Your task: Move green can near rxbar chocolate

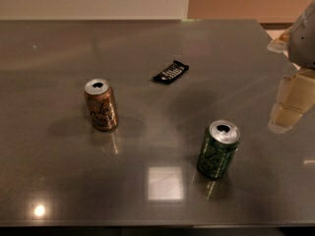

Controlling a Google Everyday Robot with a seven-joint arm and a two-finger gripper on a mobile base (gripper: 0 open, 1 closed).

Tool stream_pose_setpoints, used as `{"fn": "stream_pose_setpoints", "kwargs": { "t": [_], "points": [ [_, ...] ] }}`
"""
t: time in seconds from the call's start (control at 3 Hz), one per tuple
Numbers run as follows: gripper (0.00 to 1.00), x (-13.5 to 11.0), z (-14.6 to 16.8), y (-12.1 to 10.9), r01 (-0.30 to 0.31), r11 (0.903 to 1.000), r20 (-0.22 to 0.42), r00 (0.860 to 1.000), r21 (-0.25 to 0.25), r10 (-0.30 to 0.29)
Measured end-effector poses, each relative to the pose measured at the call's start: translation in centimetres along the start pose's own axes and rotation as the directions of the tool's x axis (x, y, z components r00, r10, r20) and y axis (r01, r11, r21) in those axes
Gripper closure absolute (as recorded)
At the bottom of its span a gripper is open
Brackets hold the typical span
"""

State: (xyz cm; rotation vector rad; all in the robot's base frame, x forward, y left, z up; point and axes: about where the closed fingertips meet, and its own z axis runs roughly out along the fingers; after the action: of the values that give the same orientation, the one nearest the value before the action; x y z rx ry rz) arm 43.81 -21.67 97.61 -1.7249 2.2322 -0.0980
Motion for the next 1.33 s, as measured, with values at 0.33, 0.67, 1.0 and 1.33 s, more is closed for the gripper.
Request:
{"fn": "stream_pose_setpoints", "kwargs": {
  "t": [0.33,0.67,1.0,1.33],
  "points": [
    [0.00,0.0,0.0,0.0,0.000,1.0000,0.000,1.000,0.000,0.000],
    [0.00,-0.4,-0.1,0.0,0.009,0.9999,0.002,1.000,-0.004,-0.009],
    [0.00,-1.1,0.4,1.3,0.026,0.9991,0.047,0.999,-0.034,-0.024],
    [0.00,-2.1,1.5,3.5,0.053,0.9958,0.129,0.991,-0.074,-0.044]
  ]
}}
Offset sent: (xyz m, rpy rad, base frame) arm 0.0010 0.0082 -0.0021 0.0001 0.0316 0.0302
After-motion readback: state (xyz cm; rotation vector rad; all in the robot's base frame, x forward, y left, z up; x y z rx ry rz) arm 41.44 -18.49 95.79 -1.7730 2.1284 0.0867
